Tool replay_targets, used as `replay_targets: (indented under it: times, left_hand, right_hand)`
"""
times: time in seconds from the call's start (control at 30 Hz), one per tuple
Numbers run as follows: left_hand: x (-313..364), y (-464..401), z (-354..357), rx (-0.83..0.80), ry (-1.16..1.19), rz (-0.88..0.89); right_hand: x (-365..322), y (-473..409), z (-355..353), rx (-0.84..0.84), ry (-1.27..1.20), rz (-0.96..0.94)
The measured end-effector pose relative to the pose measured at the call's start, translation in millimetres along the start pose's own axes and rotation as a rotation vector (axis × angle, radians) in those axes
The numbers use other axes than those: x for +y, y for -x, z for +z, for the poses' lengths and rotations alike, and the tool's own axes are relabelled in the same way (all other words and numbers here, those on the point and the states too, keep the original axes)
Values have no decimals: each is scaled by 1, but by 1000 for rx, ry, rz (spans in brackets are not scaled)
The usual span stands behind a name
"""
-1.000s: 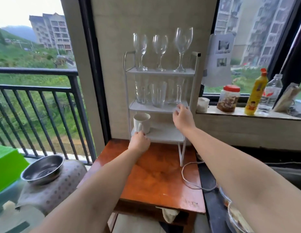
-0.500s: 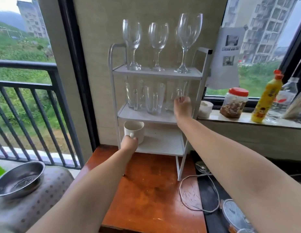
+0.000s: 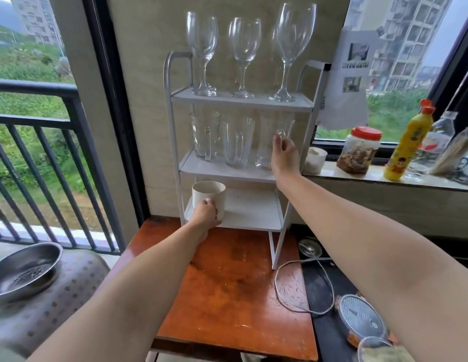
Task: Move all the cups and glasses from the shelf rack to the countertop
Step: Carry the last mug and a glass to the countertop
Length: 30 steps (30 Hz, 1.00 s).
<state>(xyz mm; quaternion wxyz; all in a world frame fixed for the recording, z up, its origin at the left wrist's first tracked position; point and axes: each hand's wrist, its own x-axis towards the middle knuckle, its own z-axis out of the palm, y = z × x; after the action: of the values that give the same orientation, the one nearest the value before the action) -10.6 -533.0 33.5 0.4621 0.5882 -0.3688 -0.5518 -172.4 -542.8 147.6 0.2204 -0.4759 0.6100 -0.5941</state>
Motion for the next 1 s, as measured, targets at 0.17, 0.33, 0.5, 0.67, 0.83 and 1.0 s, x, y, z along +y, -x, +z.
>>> replay_targets:
  times: [0.17,0.33,0.5,0.67,0.83,1.0]
  left_hand:
    - [-1,14,-6,-48,20,2]
    - [-2,44,-12,-80,27,79]
    - [-6,88,-36,-135,1,126]
    - [-36,137,-67,-156,-63,89]
    - [-75,192,-75,-216,-130,-20]
    - [-120,232,-55,-309,-223,-104]
  right_hand:
    - [-5,22,-14,-3,57,-24]
    - [-18,53,-32,-26,115,-120]
    - [-25,102,-45,9,98,-123]
    - [-17,179,-64,30,121,-52]
    - [13,248,-94,61,179,56]
    - [61,309,-141,96,237,264]
